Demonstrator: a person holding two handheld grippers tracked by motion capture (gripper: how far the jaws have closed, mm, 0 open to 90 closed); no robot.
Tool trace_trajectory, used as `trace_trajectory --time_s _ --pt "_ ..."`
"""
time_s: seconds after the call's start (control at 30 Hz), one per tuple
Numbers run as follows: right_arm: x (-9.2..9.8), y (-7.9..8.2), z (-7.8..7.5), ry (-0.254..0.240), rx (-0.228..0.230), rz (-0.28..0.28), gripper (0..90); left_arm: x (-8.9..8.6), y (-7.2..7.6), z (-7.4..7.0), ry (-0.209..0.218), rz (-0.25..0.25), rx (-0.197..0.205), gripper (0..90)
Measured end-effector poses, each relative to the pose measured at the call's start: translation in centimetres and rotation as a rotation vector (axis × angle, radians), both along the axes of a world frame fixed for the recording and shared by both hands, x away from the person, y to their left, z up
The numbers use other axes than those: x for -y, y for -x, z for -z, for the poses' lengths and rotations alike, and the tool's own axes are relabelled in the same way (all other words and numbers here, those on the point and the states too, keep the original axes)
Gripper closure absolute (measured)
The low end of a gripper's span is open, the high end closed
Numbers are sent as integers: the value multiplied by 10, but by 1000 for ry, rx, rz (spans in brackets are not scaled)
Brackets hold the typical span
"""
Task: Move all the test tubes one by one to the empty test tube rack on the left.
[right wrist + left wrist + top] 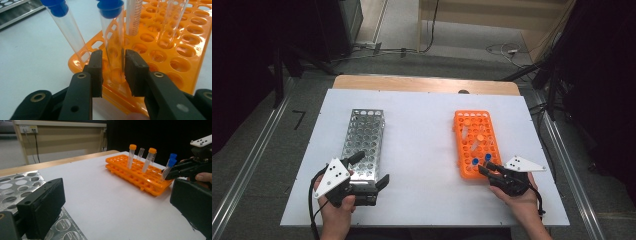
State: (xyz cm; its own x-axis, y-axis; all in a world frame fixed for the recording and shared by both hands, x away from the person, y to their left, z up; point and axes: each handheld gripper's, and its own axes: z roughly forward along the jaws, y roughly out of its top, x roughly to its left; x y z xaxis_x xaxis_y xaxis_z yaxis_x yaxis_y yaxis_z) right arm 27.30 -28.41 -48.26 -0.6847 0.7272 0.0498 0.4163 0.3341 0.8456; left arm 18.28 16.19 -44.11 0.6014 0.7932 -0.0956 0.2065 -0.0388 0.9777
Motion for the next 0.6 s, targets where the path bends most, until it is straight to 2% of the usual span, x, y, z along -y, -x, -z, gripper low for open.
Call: trace_trajectory --time_s 0.13,0.27,0.4,0.6 --pt "0 0 1 2 2 10 711 4 -1 1 14 12 -7 4" --pt "2 0 2 -7 9 14 748 9 -1 2 9 23 -11 21" --pt "6 -1 0 -40 -1 16 752 16 -2 3 4 39 -20 22" --pt "9 3 -10 -66 22 27 753 22 -2 5 1 59 -31 22"
